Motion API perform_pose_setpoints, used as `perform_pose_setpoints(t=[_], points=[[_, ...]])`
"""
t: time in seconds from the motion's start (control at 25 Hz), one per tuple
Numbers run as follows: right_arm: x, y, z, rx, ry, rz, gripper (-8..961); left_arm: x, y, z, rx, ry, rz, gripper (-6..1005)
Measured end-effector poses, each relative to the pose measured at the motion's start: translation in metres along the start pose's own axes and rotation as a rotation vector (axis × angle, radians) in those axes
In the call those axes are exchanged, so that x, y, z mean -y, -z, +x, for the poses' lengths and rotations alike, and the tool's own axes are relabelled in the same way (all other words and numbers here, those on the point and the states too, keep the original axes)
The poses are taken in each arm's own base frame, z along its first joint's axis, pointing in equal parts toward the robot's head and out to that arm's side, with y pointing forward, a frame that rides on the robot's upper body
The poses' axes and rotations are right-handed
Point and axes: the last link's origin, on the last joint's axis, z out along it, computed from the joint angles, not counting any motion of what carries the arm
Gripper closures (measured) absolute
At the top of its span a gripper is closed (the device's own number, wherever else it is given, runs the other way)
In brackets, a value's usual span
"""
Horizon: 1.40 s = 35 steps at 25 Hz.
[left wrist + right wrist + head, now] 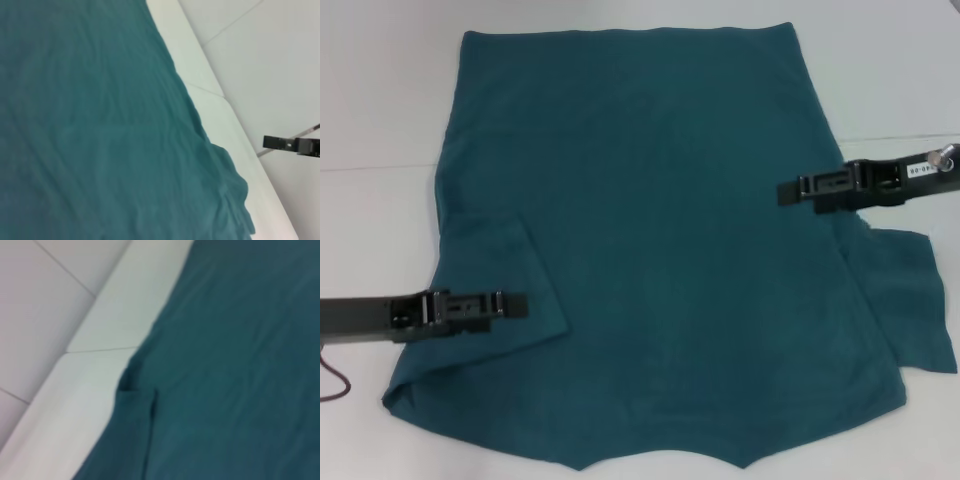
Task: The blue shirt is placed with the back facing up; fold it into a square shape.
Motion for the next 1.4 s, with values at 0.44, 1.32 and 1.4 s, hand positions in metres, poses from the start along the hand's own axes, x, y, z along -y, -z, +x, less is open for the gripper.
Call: perform_pose_setpoints(t=[0.44, 1.32, 1.4], points=[[0.043, 0.04, 0.021, 0.005, -0.285, 0.172, 169, -0.002, -0.008, -0.006, 0.005, -0.019, -0.023, 80], [0.081, 0.069, 0.052, -0.031, -0.33, 0.364, 183, -0.002, -0.025, -0.028, 0.042, -0.088, -0.13, 81], [0.083, 0.066, 0.052, -0.021, -0.329, 0.373, 184, -0.002, -0.025, -0.028, 0.04, -0.088, -0.128, 81]])
